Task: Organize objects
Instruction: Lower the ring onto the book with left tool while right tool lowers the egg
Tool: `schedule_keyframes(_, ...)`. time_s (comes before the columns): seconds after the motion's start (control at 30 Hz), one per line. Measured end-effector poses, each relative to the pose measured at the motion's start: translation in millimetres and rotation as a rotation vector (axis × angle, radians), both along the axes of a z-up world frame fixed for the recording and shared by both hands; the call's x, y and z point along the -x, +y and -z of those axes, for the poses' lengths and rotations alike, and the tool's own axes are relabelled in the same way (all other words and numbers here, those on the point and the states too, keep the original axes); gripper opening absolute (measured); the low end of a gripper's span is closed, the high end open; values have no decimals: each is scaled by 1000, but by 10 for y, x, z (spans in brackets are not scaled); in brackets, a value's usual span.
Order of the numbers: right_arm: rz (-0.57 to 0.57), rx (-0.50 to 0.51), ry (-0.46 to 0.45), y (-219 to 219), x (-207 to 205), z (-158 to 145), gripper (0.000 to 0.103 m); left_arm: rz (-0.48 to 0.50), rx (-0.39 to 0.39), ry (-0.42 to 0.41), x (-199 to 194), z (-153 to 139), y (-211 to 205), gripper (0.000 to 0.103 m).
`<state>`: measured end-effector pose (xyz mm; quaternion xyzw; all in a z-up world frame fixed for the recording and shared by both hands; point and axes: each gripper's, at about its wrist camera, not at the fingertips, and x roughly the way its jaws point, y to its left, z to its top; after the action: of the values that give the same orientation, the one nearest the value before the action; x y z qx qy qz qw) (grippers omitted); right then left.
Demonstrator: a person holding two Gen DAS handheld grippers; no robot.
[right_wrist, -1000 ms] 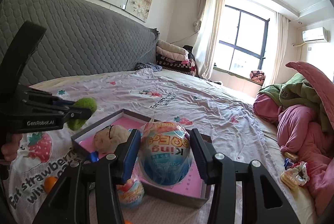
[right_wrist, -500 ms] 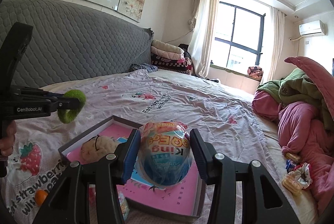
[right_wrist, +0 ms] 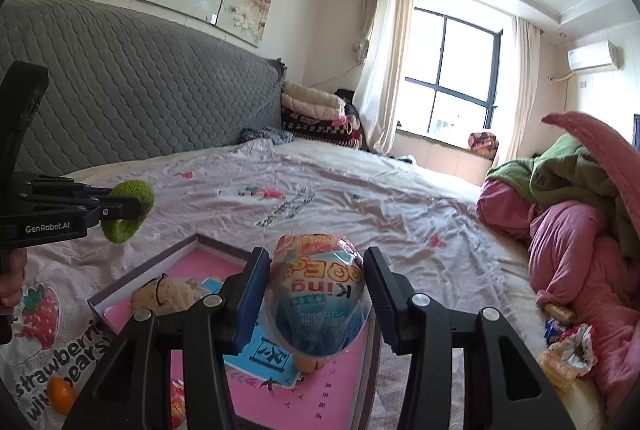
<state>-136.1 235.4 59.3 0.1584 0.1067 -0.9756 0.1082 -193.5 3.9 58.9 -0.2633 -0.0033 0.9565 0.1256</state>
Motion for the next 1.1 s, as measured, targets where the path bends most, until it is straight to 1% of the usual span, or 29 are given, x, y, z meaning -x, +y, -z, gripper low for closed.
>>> schedule_keyframes(0.17, 5, -1, -68, 21, 85, 168, 49, 4, -1, -81, 133, 234, 12, 16)
schedule_keyframes(0.27, 3, -1, -92, 37, 94, 249, 49, 5, 9, -95, 155, 308, 27, 16)
schedule_keyframes(0.37, -1, 3, -109, 48, 80, 293, 49, 13, 3, -125, 173, 390, 35, 16)
schedule_keyframes(0.53, -4, 0, -136, 43, 86, 365, 49, 28, 27, -205, 224, 523, 72, 16)
schedule_keyframes(0.73, -2, 9, -184, 51, 132, 470, 49, 49, 33, -268, 249, 629, 104, 16)
schedule_keyframes(0.83, -3, 2, -203, 40, 141, 521, 49, 61, 28, -290, 263, 689, 123, 16)
schedule_keyframes(1.1, -6, 3, -257, 32, 187, 634, 49, 63, 10, -318, 324, 782, 91, 16)
